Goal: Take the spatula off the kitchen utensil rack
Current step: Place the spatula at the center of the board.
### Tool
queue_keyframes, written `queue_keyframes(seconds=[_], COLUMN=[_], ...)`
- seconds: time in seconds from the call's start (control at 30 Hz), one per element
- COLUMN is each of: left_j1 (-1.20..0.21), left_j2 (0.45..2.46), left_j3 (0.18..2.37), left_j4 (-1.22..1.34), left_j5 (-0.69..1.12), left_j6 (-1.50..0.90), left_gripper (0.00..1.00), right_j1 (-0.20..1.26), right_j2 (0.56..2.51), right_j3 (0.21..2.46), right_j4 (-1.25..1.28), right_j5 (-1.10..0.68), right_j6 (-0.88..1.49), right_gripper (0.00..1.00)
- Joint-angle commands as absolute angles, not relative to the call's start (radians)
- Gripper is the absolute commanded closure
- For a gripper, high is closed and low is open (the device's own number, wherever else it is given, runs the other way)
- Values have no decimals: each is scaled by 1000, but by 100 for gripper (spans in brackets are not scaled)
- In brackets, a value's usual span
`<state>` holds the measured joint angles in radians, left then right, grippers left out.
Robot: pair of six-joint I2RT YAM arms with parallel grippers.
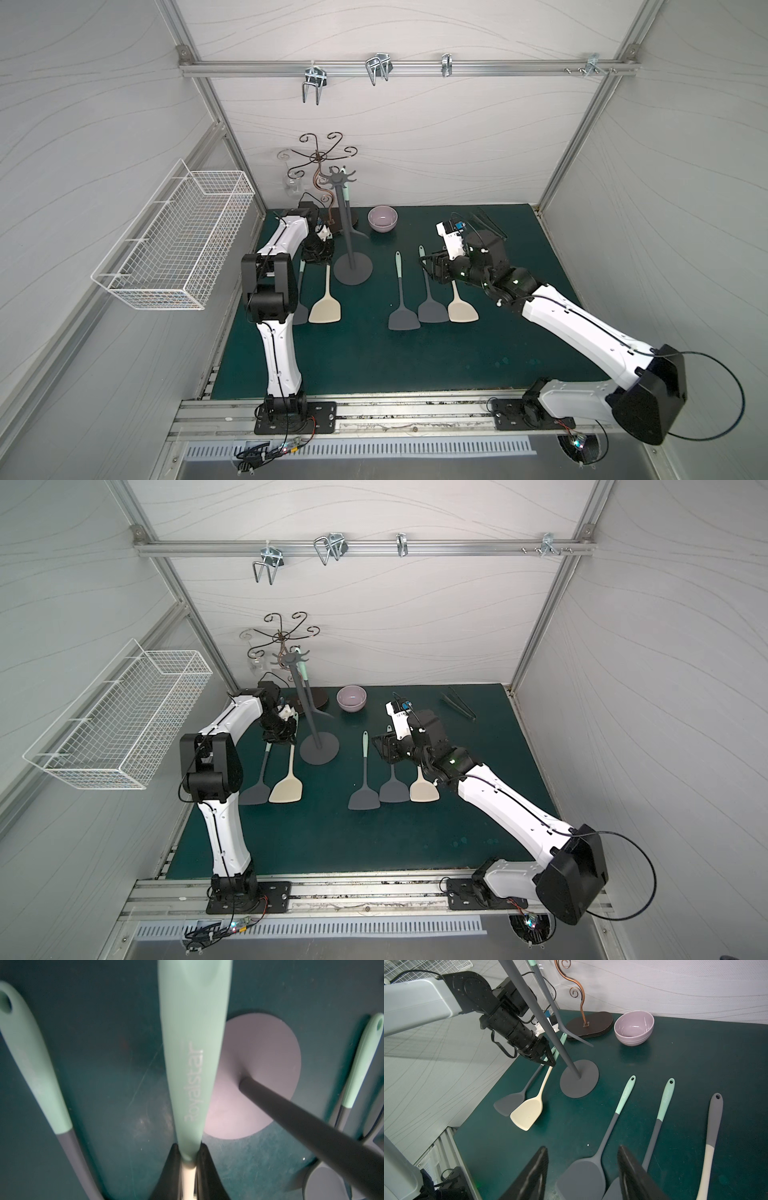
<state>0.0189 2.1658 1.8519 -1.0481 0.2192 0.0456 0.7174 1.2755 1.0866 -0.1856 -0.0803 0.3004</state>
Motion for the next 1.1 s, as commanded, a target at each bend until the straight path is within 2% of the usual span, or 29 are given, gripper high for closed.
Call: queue_keyframes(seconds=[0.0,0.3,0.57,0.77,1.07], left_j1=[18,17,19,21,19], left_j2=[2214,2268,2303,2315,2301], left_j3=[1939,1953,1946,1921,1901], left_j4=[-1082,-1111,-1123,-1093,-1080], left_j5=[214,235,139,181,160], left_j6=[51,35,57,40,36], left_gripper=[100,100,100,100,76], right_j1=[710,710,710,707,706], right_j2=[1296,1307,1334,1340,1335], right_j3=[1092,1101,1106,1139,1131], right_j4=[-172,-188,-179,-214,-217], right_j5=[-111,-101,-126,-91,-100], right_j6=[322,326,366,334,355], right_gripper=[45,45,45,45,45])
